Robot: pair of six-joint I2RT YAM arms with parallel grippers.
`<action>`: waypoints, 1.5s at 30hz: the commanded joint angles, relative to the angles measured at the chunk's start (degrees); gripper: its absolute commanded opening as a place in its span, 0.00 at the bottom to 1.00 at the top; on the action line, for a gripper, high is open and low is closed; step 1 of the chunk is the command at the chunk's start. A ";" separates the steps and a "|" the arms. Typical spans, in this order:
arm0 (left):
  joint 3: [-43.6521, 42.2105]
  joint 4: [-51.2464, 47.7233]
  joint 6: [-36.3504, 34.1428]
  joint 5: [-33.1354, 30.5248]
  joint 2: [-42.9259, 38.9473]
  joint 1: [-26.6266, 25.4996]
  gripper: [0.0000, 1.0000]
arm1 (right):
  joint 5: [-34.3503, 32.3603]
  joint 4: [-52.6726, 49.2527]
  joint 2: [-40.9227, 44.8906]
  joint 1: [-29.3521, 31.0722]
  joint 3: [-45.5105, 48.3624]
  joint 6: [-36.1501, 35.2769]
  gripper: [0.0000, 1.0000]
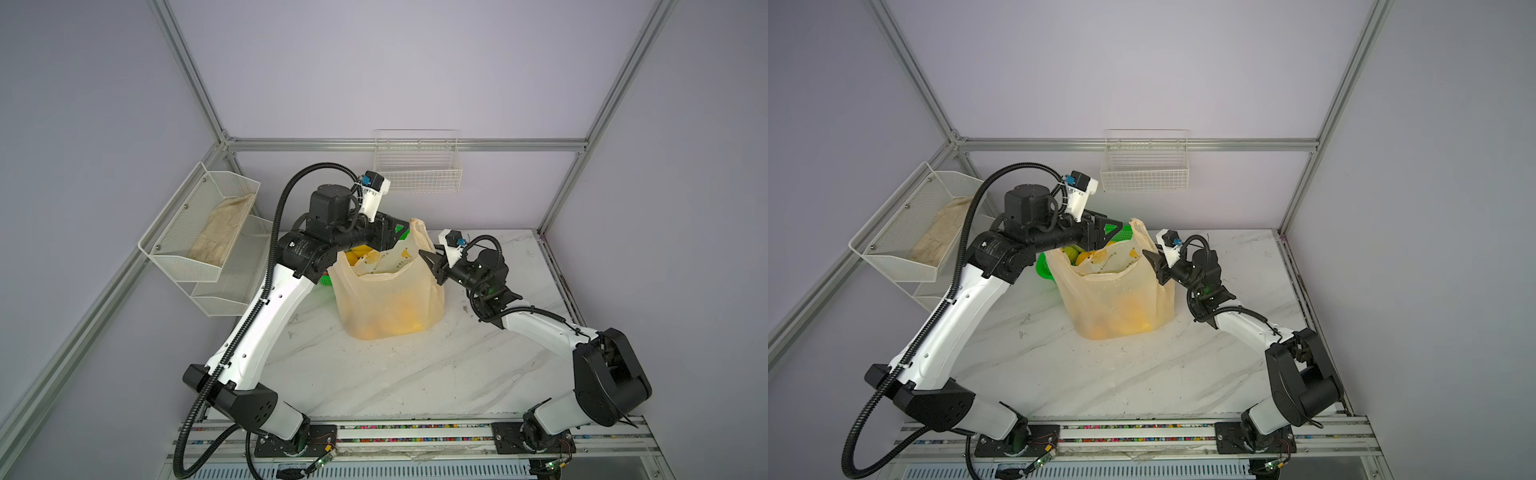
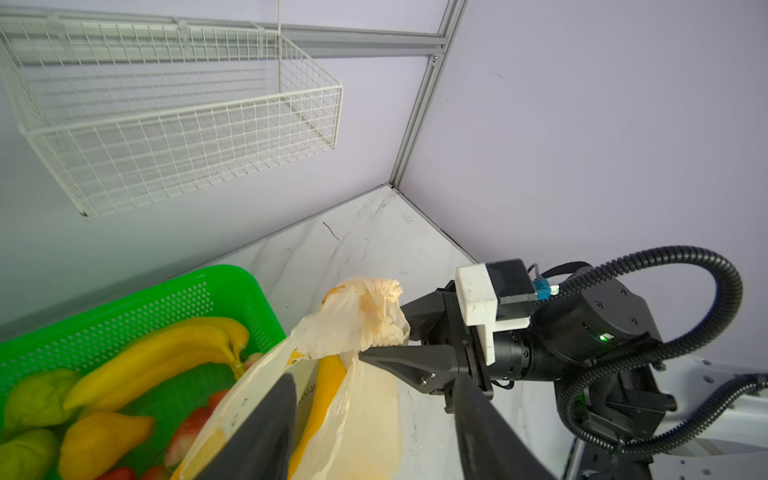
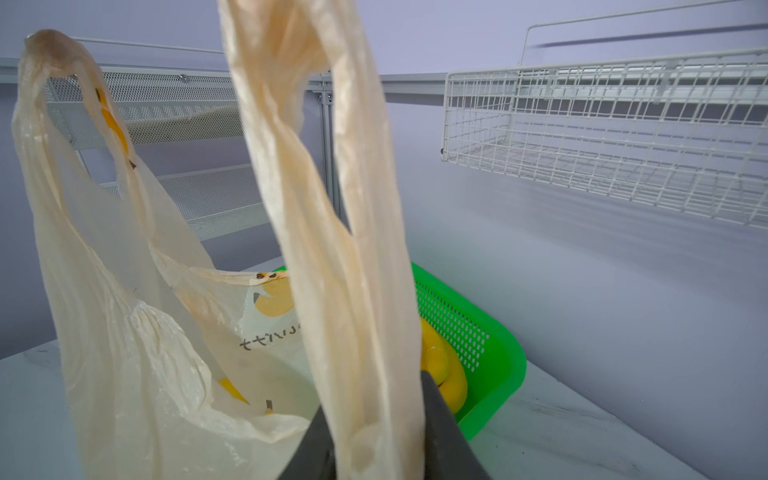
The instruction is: Place the fake fruits into the plastic bag and tie a complex knot
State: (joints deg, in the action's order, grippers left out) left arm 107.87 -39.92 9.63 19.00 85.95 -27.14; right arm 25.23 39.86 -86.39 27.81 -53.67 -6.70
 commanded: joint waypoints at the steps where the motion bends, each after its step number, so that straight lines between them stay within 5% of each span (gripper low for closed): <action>1: -0.65 2.83 -1.02 0.59 -0.62 0.12 0.67 | -0.45 1.74 0.26 0.31 -0.47 1.14 0.28; 8: 5.21 2.83 -0.06 -2.03 7.48 -2.65 0.70 | 0.25 1.99 -0.45 0.31 -0.84 1.79 0.26; 16: 10.30 2.66 1.00 -1.92 12.17 -3.27 0.47 | 0.06 1.24 0.17 0.31 -0.73 1.25 0.25; 23: 11.56 2.82 1.56 -2.31 11.83 -3.27 0.53 | 0.23 1.06 -0.09 0.31 -0.77 0.97 0.25; 33: 11.81 2.39 0.92 -2.26 12.15 -3.26 0.28 | 0.38 1.20 -0.03 0.32 -1.21 1.56 0.27; 35: 12.00 2.37 1.00 -2.25 12.21 -3.27 0.19 | -0.10 0.92 0.24 0.31 -1.53 1.68 0.35; 40: 12.45 2.38 2.32 -0.45 12.07 -3.27 0.00 | -8.89 4.09 2.87 2.39 0.26 -0.31 0.76; 45: 11.75 2.35 4.87 1.90 11.53 -3.27 0.00 | -17.48 8.22 1.50 5.93 -1.16 -5.85 0.85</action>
State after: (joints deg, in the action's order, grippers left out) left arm 115.07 -38.68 12.93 18.46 99.57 -30.17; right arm 13.96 42.61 -85.60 32.36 -53.65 -8.58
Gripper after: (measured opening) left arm 0.047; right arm 0.843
